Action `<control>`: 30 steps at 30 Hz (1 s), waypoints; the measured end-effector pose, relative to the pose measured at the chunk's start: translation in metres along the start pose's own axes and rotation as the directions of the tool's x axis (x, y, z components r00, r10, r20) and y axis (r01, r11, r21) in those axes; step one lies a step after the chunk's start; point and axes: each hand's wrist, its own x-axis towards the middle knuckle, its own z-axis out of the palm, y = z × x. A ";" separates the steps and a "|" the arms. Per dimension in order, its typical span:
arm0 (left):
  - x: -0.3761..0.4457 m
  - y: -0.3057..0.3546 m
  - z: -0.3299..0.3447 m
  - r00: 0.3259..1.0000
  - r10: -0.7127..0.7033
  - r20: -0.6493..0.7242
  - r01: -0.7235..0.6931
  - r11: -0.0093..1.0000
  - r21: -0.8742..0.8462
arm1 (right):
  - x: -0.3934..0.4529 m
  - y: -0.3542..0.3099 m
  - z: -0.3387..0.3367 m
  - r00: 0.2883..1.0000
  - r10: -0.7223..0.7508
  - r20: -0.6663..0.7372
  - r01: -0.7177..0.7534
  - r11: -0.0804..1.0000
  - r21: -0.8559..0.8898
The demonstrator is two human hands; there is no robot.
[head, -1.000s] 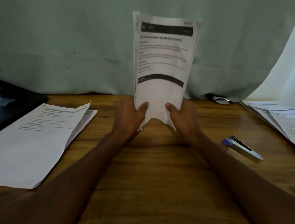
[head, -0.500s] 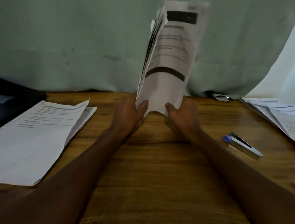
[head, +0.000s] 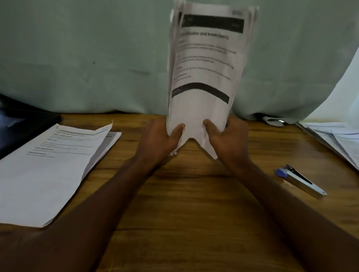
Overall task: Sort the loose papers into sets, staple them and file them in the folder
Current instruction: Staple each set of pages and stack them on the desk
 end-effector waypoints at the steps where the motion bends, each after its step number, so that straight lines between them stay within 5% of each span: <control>1: 0.000 0.000 -0.001 1.000 -0.004 -0.009 0.004 1.000 0.009 | 0.000 0.001 0.002 0.999 -0.037 0.005 0.037 0.999 -0.030; 4: -0.001 -0.008 -0.001 0.995 -0.078 0.057 0.075 0.995 0.062 | -0.001 0.009 0.007 0.993 0.053 0.102 -0.033 0.982 -0.188; 8: -0.001 -0.010 0.000 0.999 -0.028 0.038 0.024 0.995 0.099 | 0.000 0.011 0.003 0.998 0.047 0.047 -0.040 0.990 -0.137; 12: -0.004 -0.014 0.004 0.990 -0.064 0.127 0.039 0.980 0.193 | 0.001 0.015 0.004 0.978 0.155 0.143 -0.132 0.979 -0.157; 16: 0.001 -0.018 -0.006 0.973 -0.140 0.181 0.134 0.990 0.048 | 0.006 0.017 0.001 0.950 0.232 0.209 -0.222 0.972 -0.074; 24: 0.010 -0.015 -0.040 0.768 -0.229 0.598 0.450 0.858 -0.249 | 0.043 0.017 -0.035 0.815 0.373 0.444 -0.564 0.689 0.455; 30: 0.007 -0.002 -0.046 0.559 -0.280 0.781 0.621 0.765 -0.170 | 0.040 0.036 -0.034 0.747 0.450 0.490 -0.660 0.594 0.461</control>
